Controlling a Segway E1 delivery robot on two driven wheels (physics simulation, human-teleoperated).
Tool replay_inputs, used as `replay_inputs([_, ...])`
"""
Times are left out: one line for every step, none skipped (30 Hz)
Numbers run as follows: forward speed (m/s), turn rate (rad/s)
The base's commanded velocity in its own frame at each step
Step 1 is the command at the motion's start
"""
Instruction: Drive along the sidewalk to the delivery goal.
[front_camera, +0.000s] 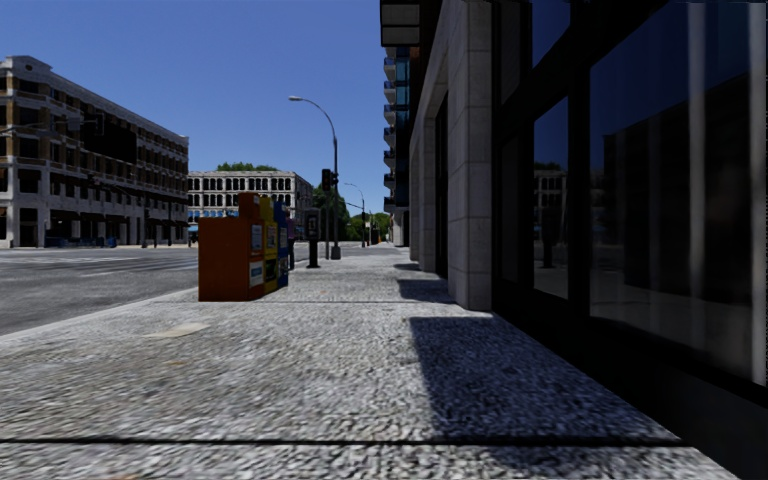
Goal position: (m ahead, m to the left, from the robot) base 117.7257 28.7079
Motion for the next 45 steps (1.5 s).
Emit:
replay_inputs([2.00,0.00])
replay_inputs([2.00,0.00])
replay_inputs([2.00,0.00])
replay_inputs([2.00,0.00])
replay_inputs([2.00,0.00])
replay_inputs([2.00,0.00])
replay_inputs([2.00,0.00])
replay_inputs([2.00,0.00])
replay_inputs([2.00,0.00])
replay_inputs([2.00,0.00])
replay_inputs([2.00,0.00])
replay_inputs([2.00,0.00])
replay_inputs([2.00,0.00])
replay_inputs([2.00,0.00])
replay_inputs([2.00,0.00])
replay_inputs([2.00,0.00])
replay_inputs([2.00,0.00])
replay_inputs([2.00,0.00])
replay_inputs([2.00,0.00])
replay_inputs([2.00,0.00])
replay_inputs([2.00,0.00])
replay_inputs([2.00,0.00])
replay_inputs([2.00,0.00])
replay_inputs([2.00,0.00])
replay_inputs([2.00,0.00])
replay_inputs([2.00,0.00])
replay_inputs([2.00,0.00])
replay_inputs([2.00,0.00])
replay_inputs([2.00,0.00])
replay_inputs([2.00,0.00])
replay_inputs([2.00,0.00])
replay_inputs([2.00,0.00])
replay_inputs([2.00,0.00])
replay_inputs([2.00,0.00])
replay_inputs([2.00,0.00])
replay_inputs([2.00,0.00])
replay_inputs([2.00,0.00])
replay_inputs([2.00,0.00])
replay_inputs([2.00,0.00])
replay_inputs([2.00,0.00])
replay_inputs([2.00,0.00])
replay_inputs([2.00,0.00])
replay_inputs([2.00,0.00])
replay_inputs([2.00,0.00])
replay_inputs([2.00,0.00])
